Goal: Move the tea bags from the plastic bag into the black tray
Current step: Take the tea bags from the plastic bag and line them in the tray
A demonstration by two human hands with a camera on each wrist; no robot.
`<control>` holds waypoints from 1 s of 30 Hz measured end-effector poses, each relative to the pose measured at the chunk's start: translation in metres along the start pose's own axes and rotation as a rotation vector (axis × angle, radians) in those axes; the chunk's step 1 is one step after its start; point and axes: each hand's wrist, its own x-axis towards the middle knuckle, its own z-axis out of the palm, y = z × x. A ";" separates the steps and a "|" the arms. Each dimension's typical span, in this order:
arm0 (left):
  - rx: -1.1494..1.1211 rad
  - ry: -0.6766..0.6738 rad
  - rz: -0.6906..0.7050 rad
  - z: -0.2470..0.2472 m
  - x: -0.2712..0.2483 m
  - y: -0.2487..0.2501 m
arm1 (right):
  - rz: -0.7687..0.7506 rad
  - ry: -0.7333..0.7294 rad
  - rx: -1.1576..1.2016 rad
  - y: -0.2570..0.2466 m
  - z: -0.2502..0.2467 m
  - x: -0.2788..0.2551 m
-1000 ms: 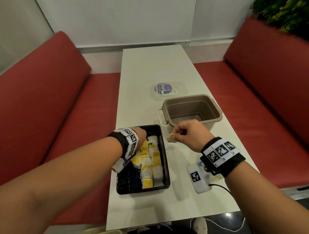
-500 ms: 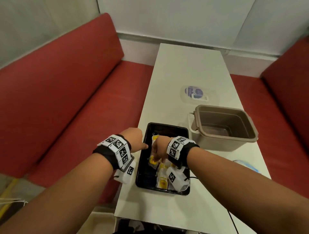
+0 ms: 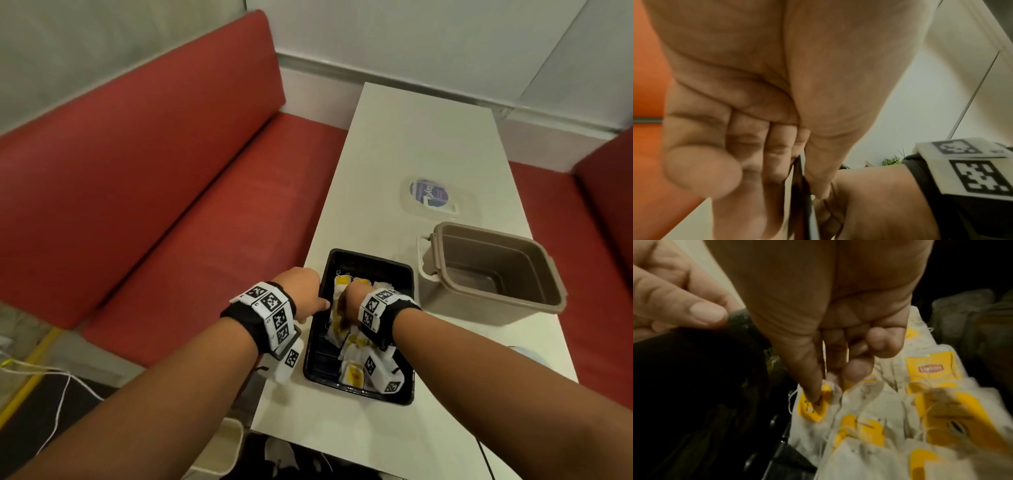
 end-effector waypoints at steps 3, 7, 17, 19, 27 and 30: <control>0.107 0.039 0.000 -0.004 -0.001 0.005 | -0.036 0.098 0.148 0.014 0.001 -0.013; 0.245 0.189 0.007 -0.019 -0.005 0.019 | -0.067 0.342 0.462 0.058 -0.004 -0.043; 0.011 0.231 0.412 0.000 -0.022 0.170 | -0.002 0.547 0.944 0.200 0.076 -0.148; 0.038 0.174 0.476 0.022 -0.018 0.205 | 0.057 0.558 0.957 0.228 0.101 -0.157; 0.200 0.006 0.448 0.135 0.021 0.297 | 0.235 0.449 0.908 0.293 0.189 -0.149; 0.321 0.005 0.328 0.170 0.036 0.309 | 0.237 0.402 0.861 0.296 0.211 -0.137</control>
